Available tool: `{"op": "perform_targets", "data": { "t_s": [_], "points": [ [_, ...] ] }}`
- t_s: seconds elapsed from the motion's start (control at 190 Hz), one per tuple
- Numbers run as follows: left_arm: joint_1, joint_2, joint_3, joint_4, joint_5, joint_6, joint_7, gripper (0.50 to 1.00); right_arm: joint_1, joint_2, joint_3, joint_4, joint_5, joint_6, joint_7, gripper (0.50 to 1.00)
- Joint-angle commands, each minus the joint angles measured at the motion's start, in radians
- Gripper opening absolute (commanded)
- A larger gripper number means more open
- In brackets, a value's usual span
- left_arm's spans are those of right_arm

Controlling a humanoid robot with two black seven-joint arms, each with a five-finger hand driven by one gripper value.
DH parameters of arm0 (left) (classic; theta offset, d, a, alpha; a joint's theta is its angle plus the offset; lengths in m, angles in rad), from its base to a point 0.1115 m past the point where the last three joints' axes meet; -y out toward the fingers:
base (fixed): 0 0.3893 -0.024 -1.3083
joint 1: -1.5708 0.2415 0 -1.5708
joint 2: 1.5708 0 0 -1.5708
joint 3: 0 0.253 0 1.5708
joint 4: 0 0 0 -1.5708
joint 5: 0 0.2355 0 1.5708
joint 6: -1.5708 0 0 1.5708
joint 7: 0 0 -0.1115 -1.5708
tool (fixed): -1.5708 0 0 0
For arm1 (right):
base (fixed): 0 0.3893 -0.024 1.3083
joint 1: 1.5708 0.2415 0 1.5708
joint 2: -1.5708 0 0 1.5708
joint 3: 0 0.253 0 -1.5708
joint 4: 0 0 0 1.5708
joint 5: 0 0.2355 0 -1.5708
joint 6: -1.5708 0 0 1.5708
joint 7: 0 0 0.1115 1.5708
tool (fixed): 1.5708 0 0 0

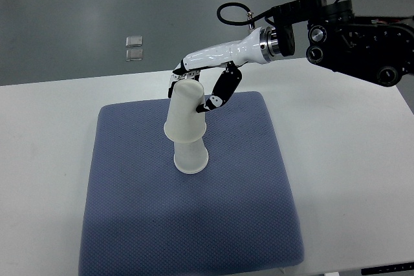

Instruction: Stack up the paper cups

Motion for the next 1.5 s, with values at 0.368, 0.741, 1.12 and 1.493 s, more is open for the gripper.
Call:
{"op": "perform_targets", "data": {
  "t_s": [0.368,0.741,1.12,1.493],
  "points": [
    [0.000,0.000,0.000,0.000,0.000,0.000,0.000,1.000,-0.059,0.032,-0.003,-0.037,-0.009,-0.033,-0.001,0.662],
    [0.000,0.000,0.000,0.000,0.000,0.000,0.000,1.000,-0.068,0.039,0.012,-0.034,0.037,-0.038,0.000,0.926],
    [0.000,0.000,0.000,0.000,0.000,0.000,0.000,1.000,-0.243,0.033,0.067,-0.151,0.580,-0.043,-0.098,0.924],
    [0.000,0.000,0.000,0.000,0.000,0.000,0.000,1.000,-0.452,0.110,0.263,-0.342,1.072,-0.184,-0.259,0.924]
  ]
}}
